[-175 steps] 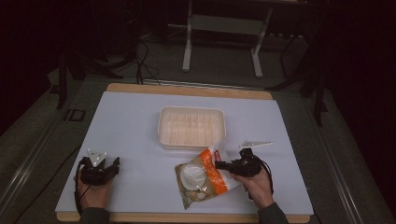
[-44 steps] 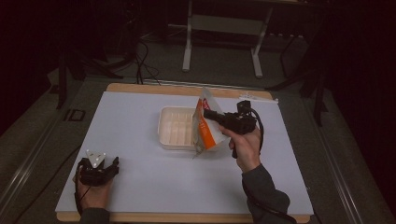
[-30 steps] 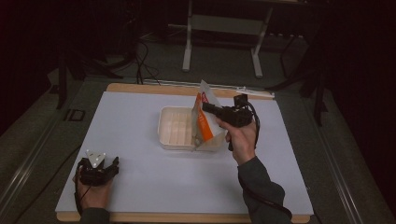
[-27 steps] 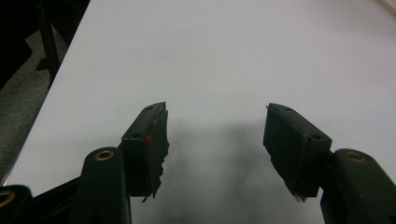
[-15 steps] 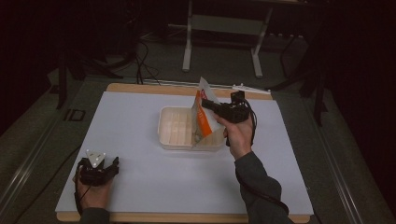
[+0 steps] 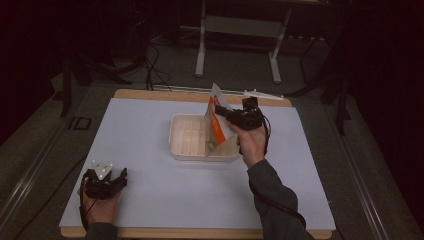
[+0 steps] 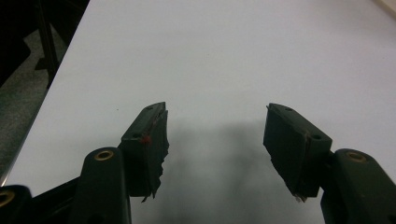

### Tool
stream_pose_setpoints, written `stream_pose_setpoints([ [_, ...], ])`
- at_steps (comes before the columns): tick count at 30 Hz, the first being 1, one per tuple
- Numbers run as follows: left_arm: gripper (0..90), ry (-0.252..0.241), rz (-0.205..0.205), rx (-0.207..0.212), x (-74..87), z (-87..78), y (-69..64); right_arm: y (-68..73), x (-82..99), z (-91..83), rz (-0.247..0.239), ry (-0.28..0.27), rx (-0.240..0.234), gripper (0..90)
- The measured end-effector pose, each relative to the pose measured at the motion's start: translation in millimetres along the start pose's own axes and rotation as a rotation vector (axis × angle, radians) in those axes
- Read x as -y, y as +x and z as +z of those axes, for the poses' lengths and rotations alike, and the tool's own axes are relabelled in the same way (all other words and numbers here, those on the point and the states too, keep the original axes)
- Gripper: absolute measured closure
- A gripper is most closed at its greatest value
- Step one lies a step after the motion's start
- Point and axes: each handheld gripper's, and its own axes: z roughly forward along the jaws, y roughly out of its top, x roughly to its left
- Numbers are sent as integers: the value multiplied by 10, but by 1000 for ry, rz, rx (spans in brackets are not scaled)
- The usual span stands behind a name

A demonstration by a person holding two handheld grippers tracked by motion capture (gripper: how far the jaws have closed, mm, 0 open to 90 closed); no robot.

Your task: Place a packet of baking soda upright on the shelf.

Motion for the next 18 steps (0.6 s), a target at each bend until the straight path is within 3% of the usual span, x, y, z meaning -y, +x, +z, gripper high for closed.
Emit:
stream_pose_setpoints([
  [12,399,4,2,-1,-1,-1,3,-72,-1,65,0,-33,34,900],
  [18,399,5,0,1,-1,1,5,-49,-7,96,-32,-54,59,900],
])
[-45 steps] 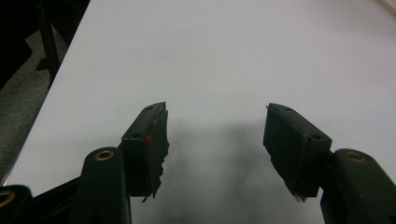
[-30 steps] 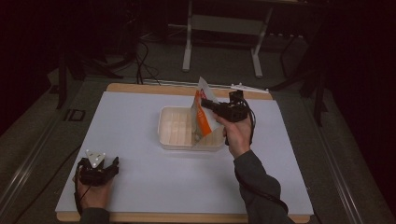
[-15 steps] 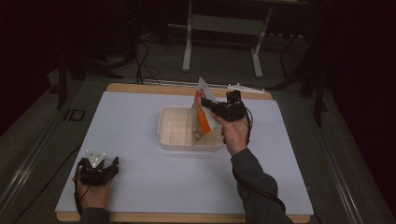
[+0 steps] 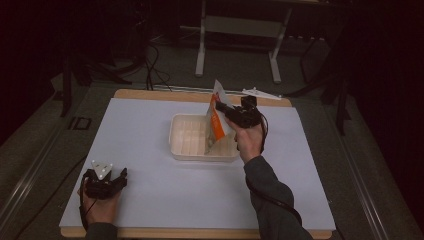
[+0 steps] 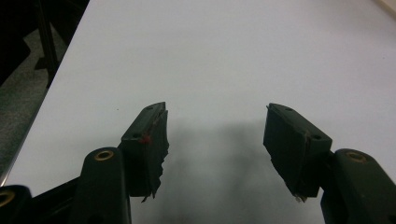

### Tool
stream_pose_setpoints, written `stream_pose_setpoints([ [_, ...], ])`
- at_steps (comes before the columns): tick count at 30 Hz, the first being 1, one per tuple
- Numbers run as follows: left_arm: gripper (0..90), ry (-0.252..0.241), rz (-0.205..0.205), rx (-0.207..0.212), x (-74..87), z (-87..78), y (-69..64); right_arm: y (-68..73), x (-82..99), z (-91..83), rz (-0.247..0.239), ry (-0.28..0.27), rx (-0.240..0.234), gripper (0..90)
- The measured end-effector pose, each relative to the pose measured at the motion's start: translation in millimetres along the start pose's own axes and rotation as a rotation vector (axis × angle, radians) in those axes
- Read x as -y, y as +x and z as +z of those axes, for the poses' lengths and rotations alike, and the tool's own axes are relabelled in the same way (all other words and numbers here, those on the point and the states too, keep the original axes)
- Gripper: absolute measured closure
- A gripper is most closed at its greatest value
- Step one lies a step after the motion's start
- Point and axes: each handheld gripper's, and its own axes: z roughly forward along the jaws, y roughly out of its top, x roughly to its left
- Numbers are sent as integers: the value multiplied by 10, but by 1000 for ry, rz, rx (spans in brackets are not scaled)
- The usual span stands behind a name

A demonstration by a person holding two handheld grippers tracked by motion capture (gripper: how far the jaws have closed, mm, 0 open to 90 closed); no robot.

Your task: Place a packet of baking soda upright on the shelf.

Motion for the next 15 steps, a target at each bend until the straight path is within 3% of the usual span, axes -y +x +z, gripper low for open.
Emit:
stream_pose_setpoints([
  [15,399,-4,-3,-3,1,-3,-1,42,25,70,-39,-17,9,900],
])
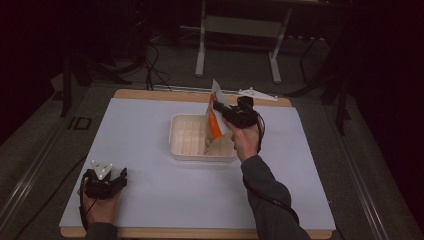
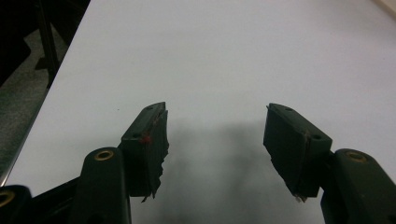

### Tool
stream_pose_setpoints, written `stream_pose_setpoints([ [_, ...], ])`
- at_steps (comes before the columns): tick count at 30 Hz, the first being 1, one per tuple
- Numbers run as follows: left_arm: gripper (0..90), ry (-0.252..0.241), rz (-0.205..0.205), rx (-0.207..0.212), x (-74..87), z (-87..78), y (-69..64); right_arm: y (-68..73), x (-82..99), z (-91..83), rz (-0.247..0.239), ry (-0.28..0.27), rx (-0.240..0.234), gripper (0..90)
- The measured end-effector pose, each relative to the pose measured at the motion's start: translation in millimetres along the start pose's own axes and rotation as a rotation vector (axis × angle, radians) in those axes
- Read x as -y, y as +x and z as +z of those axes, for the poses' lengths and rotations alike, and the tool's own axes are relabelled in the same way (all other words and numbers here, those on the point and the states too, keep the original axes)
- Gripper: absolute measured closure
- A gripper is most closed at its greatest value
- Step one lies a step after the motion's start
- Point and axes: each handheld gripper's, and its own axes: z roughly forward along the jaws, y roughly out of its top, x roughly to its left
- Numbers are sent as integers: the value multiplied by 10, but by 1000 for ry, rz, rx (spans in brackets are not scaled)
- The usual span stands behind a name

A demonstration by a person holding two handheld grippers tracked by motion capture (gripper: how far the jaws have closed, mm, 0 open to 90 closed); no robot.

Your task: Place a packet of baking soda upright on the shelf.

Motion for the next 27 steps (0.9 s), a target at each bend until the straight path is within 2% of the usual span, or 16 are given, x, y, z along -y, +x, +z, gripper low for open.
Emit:
stream_pose_setpoints([
  [24,398,-3,0,0,1,-6,1,-12,93,29,0,-28,1,900],
  [27,398,-5,-3,3,2,-8,6,12,125,29,-17,-20,10,900],
])
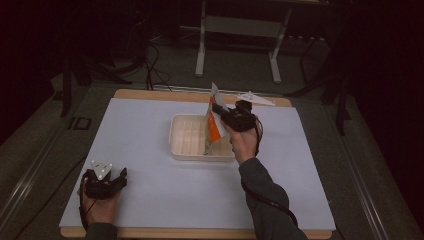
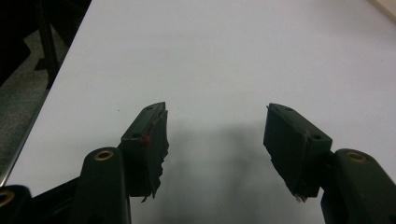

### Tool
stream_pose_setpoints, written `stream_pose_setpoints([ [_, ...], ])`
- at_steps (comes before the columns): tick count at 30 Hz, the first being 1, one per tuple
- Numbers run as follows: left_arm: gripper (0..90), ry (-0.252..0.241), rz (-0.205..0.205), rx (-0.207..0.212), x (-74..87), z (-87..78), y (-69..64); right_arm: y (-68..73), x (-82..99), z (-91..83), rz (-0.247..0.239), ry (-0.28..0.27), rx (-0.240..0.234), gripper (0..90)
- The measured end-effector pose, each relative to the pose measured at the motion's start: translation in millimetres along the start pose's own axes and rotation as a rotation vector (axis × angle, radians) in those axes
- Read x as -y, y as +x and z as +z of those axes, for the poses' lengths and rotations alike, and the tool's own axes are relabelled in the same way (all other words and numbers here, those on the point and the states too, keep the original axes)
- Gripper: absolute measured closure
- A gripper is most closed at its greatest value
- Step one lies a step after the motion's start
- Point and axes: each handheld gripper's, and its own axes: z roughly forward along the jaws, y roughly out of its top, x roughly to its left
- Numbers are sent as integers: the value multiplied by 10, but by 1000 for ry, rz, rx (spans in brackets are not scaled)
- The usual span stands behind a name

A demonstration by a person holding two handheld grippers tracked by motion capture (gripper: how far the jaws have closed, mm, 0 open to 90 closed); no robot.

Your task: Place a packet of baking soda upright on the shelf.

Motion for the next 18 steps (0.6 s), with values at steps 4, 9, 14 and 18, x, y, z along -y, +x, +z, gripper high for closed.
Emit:
stream_pose_setpoints([
  [4,398,1,1,1,0,-1,0,2,50,4,2,4,7,900],
  [9,398,0,1,0,0,0,-2,24,106,3,3,13,16,900],
  [14,397,1,2,-1,0,1,-2,35,151,-6,13,20,33,900],
  [18,397,1,3,-1,0,1,-4,34,190,-3,28,23,51,900],
])
